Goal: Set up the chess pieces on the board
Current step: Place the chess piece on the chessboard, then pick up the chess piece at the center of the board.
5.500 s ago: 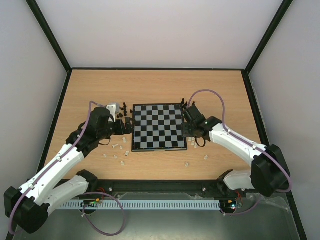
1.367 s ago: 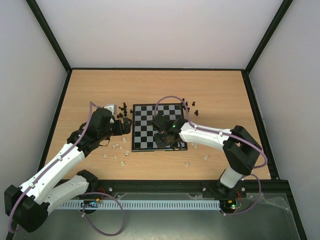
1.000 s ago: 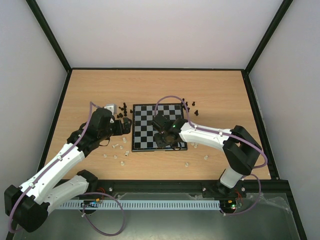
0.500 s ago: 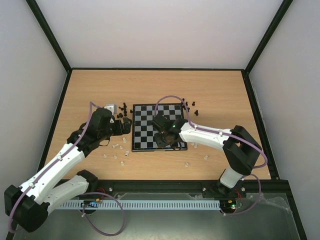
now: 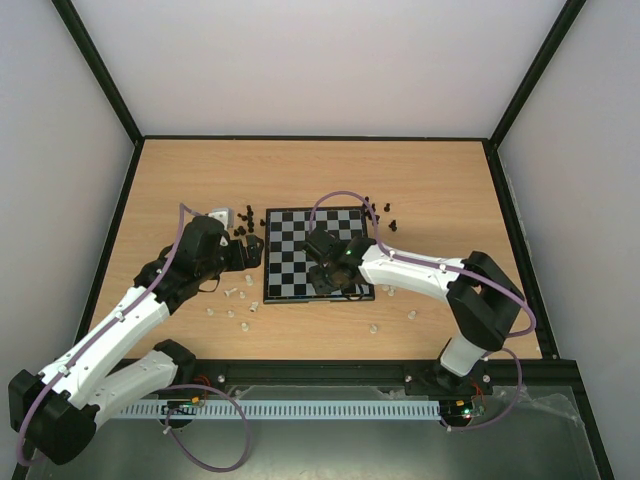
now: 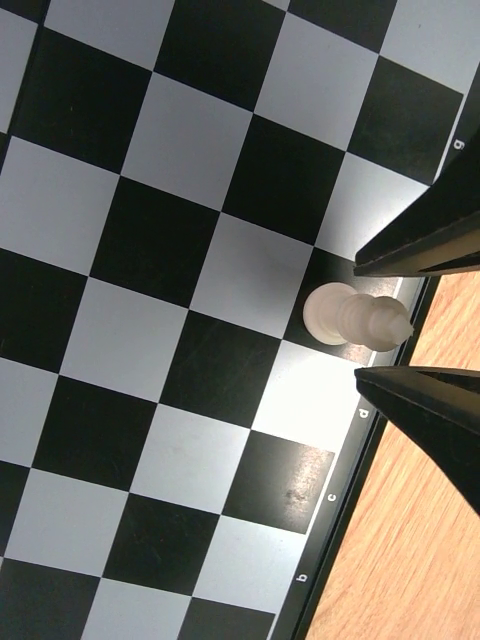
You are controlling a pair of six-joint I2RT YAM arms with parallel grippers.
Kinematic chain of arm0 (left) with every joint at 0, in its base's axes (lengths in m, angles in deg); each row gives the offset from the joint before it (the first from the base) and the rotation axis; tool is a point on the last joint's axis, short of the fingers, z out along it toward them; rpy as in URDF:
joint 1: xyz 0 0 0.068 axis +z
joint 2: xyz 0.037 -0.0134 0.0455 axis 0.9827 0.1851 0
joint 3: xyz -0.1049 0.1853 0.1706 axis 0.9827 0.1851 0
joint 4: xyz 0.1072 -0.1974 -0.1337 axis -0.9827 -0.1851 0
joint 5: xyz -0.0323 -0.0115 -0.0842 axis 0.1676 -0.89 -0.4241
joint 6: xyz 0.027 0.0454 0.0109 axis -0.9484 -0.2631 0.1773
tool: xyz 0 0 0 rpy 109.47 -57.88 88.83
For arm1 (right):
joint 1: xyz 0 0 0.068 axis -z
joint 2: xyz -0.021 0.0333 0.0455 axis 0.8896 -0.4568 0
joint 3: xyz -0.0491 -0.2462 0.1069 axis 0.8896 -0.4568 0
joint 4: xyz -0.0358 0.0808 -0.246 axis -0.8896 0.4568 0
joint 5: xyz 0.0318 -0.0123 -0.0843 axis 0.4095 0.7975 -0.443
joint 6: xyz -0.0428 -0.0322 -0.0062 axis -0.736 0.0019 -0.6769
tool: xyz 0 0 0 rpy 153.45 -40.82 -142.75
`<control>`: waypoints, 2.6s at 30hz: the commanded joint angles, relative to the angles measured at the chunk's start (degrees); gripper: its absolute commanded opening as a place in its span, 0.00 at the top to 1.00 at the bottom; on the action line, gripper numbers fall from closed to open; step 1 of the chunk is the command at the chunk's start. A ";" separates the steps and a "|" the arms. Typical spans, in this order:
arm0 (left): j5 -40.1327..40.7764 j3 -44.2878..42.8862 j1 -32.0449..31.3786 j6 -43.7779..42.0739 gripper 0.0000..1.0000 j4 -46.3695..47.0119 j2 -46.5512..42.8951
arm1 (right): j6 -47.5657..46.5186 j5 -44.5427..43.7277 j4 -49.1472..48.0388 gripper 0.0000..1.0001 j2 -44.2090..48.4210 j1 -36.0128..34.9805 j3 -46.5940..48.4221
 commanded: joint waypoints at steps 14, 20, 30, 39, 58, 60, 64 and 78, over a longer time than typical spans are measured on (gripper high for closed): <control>1.04 -1.25 -0.34 -0.02 0.01 0.24 -4.07 | -2.49 3.06 -10.61 0.57 17.69 -0.47 -8.25; 1.56 -2.68 -0.23 1.67 0.00 -0.10 -3.03 | -3.60 1.36 -12.81 0.34 27.75 -0.48 -11.96; 1.42 -8.96 -0.17 4.34 0.00 -5.13 5.75 | -2.64 -0.13 -11.96 0.01 38.53 -0.45 -18.98; -2.13 -10.77 0.03 6.21 0.01 -13.38 9.52 | -2.08 1.00 -6.70 0.01 41.21 -0.45 -18.24; -3.56 -1.07 0.01 11.70 0.01 -7.24 3.68 | 0.38 3.70 -13.99 0.01 44.36 -0.33 -27.53; -3.06 -1.08 0.01 12.15 0.01 -7.46 4.57 | 0.76 3.60 -14.67 0.01 43.41 -0.41 -28.13; -3.18 -1.72 -1.49 11.19 0.01 -6.97 6.11 | 2.64 3.96 -17.02 0.01 42.44 -0.41 -29.86; 5.70 -7.11 -7.26 10.35 0.01 -8.30 10.42 | 6.06 -6.05 -16.23 0.02 49.00 -0.41 -31.63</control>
